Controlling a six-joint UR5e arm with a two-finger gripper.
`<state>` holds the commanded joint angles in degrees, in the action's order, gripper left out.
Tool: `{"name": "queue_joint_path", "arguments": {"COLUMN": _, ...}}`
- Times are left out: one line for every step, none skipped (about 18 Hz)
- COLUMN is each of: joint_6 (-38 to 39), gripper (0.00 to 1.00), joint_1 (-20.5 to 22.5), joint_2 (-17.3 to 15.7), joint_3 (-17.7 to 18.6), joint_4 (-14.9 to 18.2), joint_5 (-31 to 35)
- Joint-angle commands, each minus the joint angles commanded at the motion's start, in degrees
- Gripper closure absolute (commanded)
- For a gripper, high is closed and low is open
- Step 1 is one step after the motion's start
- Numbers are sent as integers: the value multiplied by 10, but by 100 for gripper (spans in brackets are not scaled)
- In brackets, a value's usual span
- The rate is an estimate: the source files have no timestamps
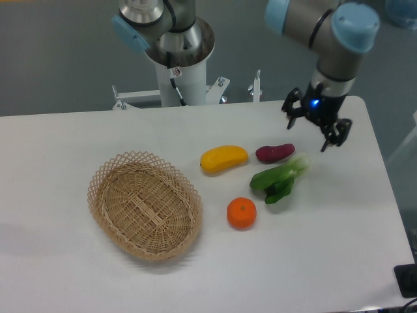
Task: Pick up the green vegetable from the table
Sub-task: 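Move the open gripper down toward the green bok choy, then lower the gripper around the bok choy and close the fingers on it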
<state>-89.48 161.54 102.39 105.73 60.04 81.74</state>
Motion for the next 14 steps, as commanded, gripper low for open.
{"name": "queue_joint_path", "arguments": {"joint_6": 9, "gripper": 0, "joint_1": -2, "joint_2": 7, "joint_3": 2, "joint_4": -6, "joint_5": 0}}
{"name": "queue_joint_path", "arguments": {"joint_6": 23, "gripper": 0, "joint_1": -3, "joint_2": 15, "joint_3": 5, "joint_4": -14, "joint_5": 1}}
{"name": "queue_joint_path", "arguments": {"joint_6": 35, "gripper": 0, "joint_1": -4, "joint_2": 23, "joint_3": 5, "joint_4": -25, "joint_5": 2}}
{"name": "queue_joint_path", "arguments": {"joint_6": 36, "gripper": 0, "joint_1": -4, "joint_2": 29, "joint_3": 5, "joint_4": -38, "joint_5": 1}}
{"name": "queue_joint_path", "arguments": {"joint_6": 35, "gripper": 0, "joint_1": -4, "joint_2": 38, "joint_3": 5, "joint_4": -50, "joint_5": 1}}
{"name": "queue_joint_path", "arguments": {"joint_6": 37, "gripper": 0, "joint_1": -4, "joint_2": 43, "joint_3": 10, "joint_4": -55, "joint_5": 2}}
{"name": "queue_joint_path", "arguments": {"joint_6": 39, "gripper": 0, "joint_1": -8, "joint_2": 45, "joint_3": 20, "joint_4": -59, "joint_5": 3}}
{"name": "queue_joint_path", "arguments": {"joint_6": 40, "gripper": 0, "joint_1": -17, "joint_2": 48, "joint_3": 24, "joint_4": -64, "joint_5": 3}}
{"name": "queue_joint_path", "arguments": {"joint_6": 46, "gripper": 0, "joint_1": -23, "joint_2": 51, "joint_3": 24, "joint_4": -72, "joint_5": 3}}
{"name": "queue_joint_path", "arguments": {"joint_6": 53, "gripper": 0, "joint_1": -23, "joint_2": 53, "joint_3": 26, "joint_4": -79, "joint_5": 3}}
{"name": "queue_joint_path", "arguments": {"joint_6": 58, "gripper": 0, "joint_1": -24, "joint_2": 58, "joint_3": 25, "joint_4": -84, "joint_5": 2}}
{"name": "queue_joint_path", "arguments": {"joint_6": 59, "gripper": 0, "joint_1": -25, "joint_2": 65, "joint_3": 22, "joint_4": -95, "joint_5": 3}}
{"name": "queue_joint_path", "arguments": {"joint_6": 60, "gripper": 0, "joint_1": -30, "joint_2": 72, "joint_3": 20, "joint_4": -105, "joint_5": 3}}
{"name": "queue_joint_path", "arguments": {"joint_6": 59, "gripper": 0, "joint_1": -36, "joint_2": 77, "joint_3": 19, "joint_4": -114, "joint_5": 5}}
